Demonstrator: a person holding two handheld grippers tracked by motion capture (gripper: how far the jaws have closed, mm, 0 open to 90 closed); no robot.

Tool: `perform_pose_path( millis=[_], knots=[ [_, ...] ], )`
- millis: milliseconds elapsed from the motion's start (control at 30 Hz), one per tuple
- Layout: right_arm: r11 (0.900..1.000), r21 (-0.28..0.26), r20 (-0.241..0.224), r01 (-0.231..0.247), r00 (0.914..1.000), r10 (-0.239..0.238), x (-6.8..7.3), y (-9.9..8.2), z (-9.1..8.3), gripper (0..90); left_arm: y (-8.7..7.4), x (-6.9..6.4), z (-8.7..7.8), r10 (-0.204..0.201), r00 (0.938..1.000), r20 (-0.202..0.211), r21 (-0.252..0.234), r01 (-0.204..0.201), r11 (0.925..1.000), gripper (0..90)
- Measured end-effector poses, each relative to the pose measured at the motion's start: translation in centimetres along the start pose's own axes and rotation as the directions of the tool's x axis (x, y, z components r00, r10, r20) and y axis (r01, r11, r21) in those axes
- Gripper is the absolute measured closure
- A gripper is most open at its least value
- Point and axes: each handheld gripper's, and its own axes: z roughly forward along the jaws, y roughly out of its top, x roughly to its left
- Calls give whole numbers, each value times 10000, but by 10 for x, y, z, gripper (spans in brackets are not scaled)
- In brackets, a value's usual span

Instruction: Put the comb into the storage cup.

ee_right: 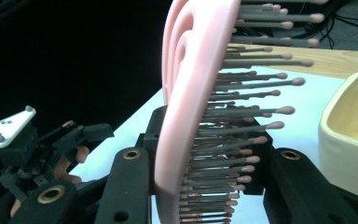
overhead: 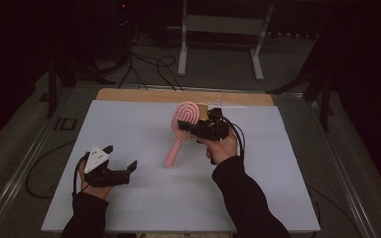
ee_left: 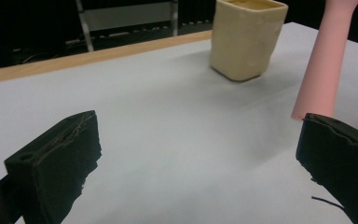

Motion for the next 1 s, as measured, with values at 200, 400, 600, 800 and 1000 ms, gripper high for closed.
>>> perform_pose_path(
  millis=[200,400,600,800,1000],
  knots=[
    [10000,-71,-50,-31,10000,31,1,1,2,636,-13,7,-11,-130,9999,97,-115,131,9998,2],
    [9999,-137,-39,13,10000,-14,3,5,2,636,-20,8,-20,44,9998,168,-272,-39,9996,2],
    [9997,-193,26,161,9999,-161,6,10,2,636,-26,11,-25,23,9999,99,-279,-20,9996,2],
    [9996,-287,24,85,10000,-85,4,13,2,636,-28,10,-28,167,9999,-7,-225,-167,9996,2],
    [9991,-404,64,-84,9999,87,0,17,0,636,-30,10,-28,106,9999,-58,-258,-107,9996,2]
  ],
)
